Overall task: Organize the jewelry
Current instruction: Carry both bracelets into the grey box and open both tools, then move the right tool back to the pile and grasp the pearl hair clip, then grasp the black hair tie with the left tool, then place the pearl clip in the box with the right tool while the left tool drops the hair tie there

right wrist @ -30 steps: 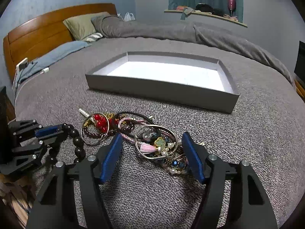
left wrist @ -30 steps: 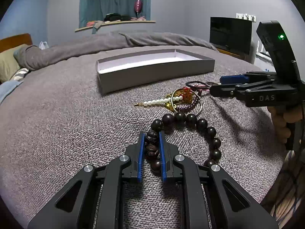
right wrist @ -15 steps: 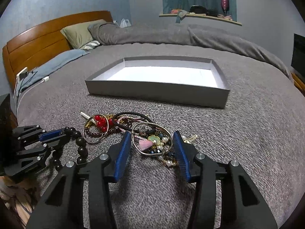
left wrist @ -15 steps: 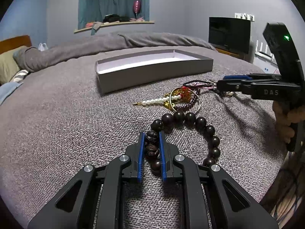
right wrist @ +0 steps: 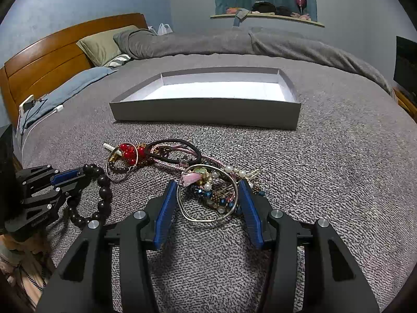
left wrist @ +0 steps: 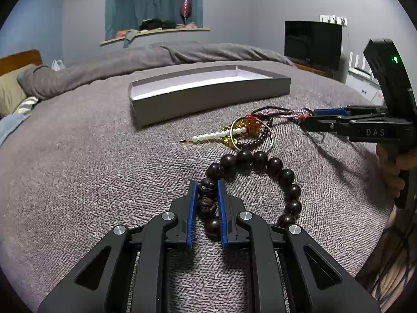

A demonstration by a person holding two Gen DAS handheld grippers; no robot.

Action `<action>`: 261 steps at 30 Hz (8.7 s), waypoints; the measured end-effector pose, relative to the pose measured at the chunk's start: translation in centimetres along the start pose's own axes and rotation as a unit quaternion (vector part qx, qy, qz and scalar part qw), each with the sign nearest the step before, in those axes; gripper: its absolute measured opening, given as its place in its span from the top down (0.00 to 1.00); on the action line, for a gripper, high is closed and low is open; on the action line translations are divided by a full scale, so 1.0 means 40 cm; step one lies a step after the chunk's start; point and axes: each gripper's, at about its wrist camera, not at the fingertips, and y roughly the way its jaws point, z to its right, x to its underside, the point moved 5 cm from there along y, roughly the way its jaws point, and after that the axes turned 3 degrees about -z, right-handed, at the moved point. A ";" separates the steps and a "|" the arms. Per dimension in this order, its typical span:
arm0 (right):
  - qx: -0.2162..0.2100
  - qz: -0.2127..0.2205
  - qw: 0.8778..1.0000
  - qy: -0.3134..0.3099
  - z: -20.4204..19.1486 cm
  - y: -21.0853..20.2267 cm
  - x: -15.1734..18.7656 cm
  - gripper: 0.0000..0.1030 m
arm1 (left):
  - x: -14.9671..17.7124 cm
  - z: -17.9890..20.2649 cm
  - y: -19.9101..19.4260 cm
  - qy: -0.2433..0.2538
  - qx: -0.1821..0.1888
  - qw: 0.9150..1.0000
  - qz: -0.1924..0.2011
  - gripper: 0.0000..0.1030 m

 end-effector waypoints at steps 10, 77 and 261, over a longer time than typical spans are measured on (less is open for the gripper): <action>-0.006 0.028 1.000 0.004 0.004 -0.029 0.002 0.54 | -0.007 -0.007 -0.016 -0.008 0.013 1.000 0.012 0.86; 0.017 0.087 0.992 0.094 0.211 0.082 -0.236 0.39 | -0.304 -0.219 0.138 -0.106 0.036 0.992 0.058 0.27; -0.042 0.029 0.997 0.052 0.101 0.196 -0.318 0.61 | -0.416 -0.114 0.300 -0.065 0.115 0.991 -0.005 0.96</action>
